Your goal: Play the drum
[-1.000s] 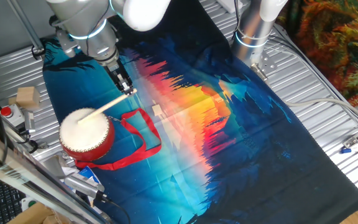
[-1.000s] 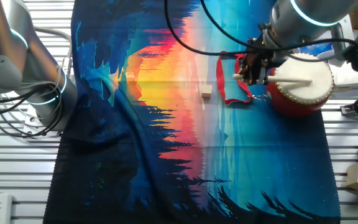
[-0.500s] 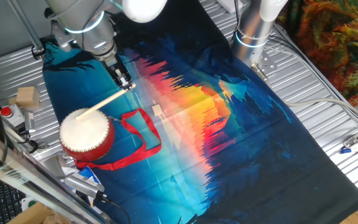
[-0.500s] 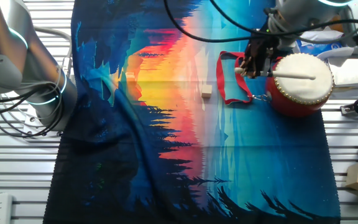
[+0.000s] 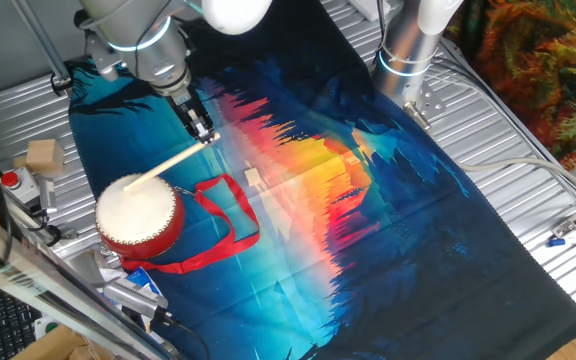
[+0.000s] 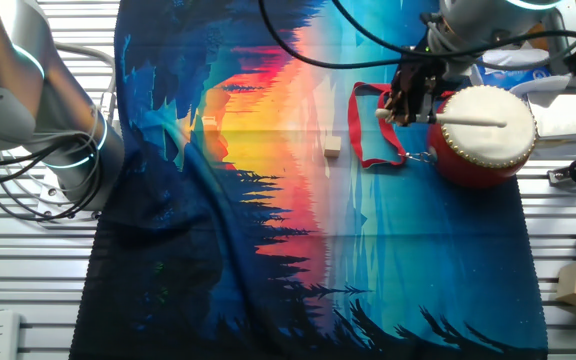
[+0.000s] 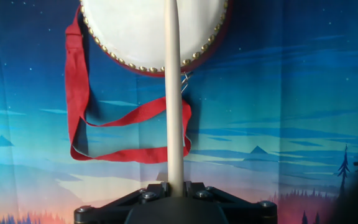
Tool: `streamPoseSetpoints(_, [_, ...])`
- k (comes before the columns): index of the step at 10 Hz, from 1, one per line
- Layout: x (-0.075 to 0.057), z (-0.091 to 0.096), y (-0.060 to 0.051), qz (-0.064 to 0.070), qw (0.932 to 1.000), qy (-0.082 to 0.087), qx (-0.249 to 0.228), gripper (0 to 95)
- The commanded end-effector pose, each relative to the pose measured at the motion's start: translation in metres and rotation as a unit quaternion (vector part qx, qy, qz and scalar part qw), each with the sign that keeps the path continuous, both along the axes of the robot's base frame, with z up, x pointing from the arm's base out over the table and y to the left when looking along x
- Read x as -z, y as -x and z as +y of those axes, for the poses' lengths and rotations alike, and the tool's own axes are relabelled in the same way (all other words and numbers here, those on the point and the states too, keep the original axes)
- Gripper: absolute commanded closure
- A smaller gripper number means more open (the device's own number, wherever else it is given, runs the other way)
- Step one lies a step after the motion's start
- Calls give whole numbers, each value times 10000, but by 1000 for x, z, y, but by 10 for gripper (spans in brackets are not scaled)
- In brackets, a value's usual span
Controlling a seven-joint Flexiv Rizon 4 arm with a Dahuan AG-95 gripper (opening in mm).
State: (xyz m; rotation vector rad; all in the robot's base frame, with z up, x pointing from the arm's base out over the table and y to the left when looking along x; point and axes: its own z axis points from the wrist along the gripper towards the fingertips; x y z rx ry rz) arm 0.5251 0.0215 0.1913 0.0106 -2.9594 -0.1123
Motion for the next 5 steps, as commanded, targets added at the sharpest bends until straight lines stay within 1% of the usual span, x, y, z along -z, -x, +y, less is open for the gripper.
streamPoseSetpoints(1, [0, 0, -1, 6, 10000, -2, -2, 950])
streamPoseSetpoints(5, [-1, 0, -1, -20, 10000, 7, -5, 950])
